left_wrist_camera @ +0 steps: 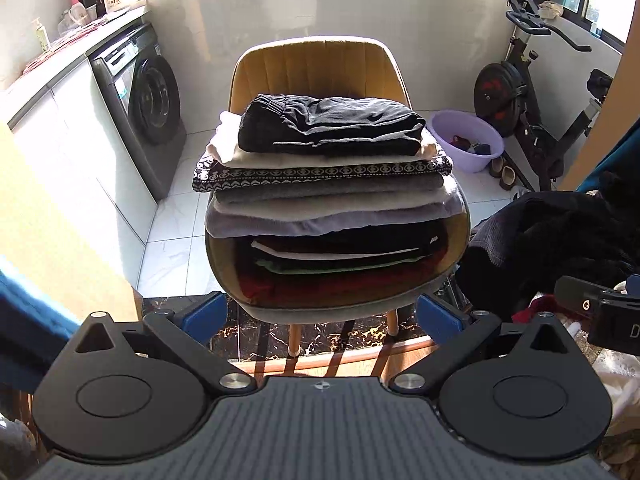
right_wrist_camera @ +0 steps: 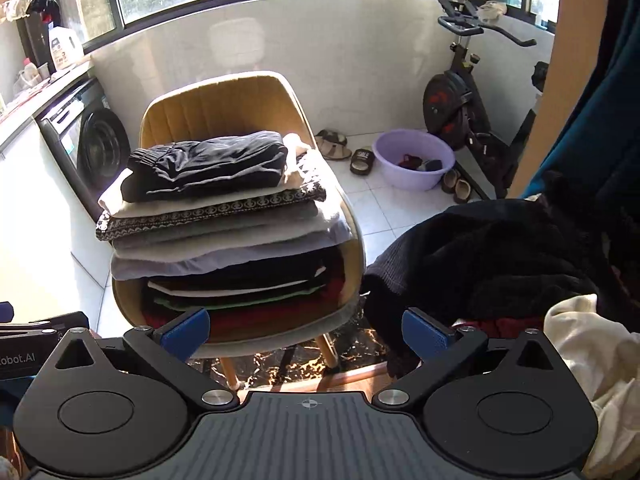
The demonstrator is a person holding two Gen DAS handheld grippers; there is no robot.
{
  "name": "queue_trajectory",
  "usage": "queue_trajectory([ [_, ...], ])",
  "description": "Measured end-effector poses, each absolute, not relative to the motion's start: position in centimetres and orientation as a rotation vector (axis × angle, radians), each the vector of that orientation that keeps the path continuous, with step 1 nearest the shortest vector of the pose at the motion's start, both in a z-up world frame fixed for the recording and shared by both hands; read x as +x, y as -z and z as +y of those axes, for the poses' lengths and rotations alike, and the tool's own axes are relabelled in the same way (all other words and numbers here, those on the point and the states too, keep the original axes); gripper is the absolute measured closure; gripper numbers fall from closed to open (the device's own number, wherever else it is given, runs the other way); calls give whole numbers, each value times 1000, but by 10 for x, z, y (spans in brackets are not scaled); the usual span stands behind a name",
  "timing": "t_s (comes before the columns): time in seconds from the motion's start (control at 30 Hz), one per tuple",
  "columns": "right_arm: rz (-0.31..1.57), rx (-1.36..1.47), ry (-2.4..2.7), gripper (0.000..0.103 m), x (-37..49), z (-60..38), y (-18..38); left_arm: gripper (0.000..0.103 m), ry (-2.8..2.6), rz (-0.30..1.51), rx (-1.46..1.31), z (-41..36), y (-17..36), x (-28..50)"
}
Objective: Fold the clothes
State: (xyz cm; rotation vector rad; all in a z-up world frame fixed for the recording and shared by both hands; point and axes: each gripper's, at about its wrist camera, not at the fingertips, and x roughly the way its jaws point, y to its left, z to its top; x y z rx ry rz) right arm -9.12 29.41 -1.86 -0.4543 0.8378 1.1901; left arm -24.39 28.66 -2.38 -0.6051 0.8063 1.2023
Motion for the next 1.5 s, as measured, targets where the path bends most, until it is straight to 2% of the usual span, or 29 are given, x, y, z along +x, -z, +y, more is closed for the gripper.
queue_trajectory([
  [0.27, 844, -430, -1186, 1, -61, 237, 22, 0, -1250, 850, -592, 233, 25, -217],
  [0.5, 893, -416, -1171, 1, -45, 217, 31, 0, -1267, 848, -596, 197, 24, -208],
  [0.67, 859, -434, -1192, 1, -45, 203, 25, 0, -1271, 836, -620, 180, 25, -202],
  [1.0, 764, -432, -1195, 1, -24, 173, 10, 0, -1275, 789, -620, 153, 20, -183],
  [1.5, 767, -411, -1174, 1, -6, 158, 9, 0, -1270, 810, -595, 150, 18, -171],
])
